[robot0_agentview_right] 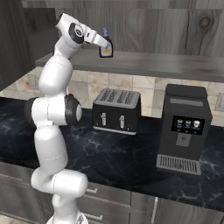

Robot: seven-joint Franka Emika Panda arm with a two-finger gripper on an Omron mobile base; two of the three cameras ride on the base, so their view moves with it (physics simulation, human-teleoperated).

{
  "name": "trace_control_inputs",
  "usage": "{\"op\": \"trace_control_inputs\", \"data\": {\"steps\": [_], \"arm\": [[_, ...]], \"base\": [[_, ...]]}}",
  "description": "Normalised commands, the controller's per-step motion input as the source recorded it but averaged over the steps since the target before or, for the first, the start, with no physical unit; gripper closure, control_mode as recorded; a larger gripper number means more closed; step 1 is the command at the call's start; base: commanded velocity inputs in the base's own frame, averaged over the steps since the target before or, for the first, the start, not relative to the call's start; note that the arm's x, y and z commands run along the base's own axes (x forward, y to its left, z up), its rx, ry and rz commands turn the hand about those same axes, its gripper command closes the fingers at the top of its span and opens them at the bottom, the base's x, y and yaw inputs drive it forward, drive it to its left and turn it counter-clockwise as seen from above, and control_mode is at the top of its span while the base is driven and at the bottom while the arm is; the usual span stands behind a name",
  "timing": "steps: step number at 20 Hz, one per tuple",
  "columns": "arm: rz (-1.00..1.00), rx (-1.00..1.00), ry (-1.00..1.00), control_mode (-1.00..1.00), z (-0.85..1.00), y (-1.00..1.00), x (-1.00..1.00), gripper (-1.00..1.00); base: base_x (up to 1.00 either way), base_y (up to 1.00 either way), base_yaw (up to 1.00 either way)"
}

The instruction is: Take 2 condiments from the cabinet and move them on the counter near the stove.Make sure the condiments are lined up with each other, next to each other.

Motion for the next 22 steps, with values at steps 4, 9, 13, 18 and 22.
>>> {"op": "trace_control_inputs", "data": {"steps": [4, 9, 13, 18, 22], "arm": [[-0.01, 0.0, 0.0, -1.0, -0.08, -0.01, 0.0, 1.0], [0.0, 0.0, 0.0, -1.0, -0.02, -0.01, 0.0, 1.0], [0.0, 0.0, 0.0, -1.0, 0.0, 0.0, 0.0, 1.0], [0.0, 0.0, -0.01, -1.0, 0.0, 0.0, -0.09, 1.0], [0.0, 0.0, -0.08, -1.0, -0.06, 0.0, -0.31, 1.0]], "base": [[0.0, 0.0, 0.0], [0.0, 0.0, 0.0], [0.0, 0.0, 0.0], [0.0, 0.0, 0.0], [0.0, 0.0, 0.0]]}}
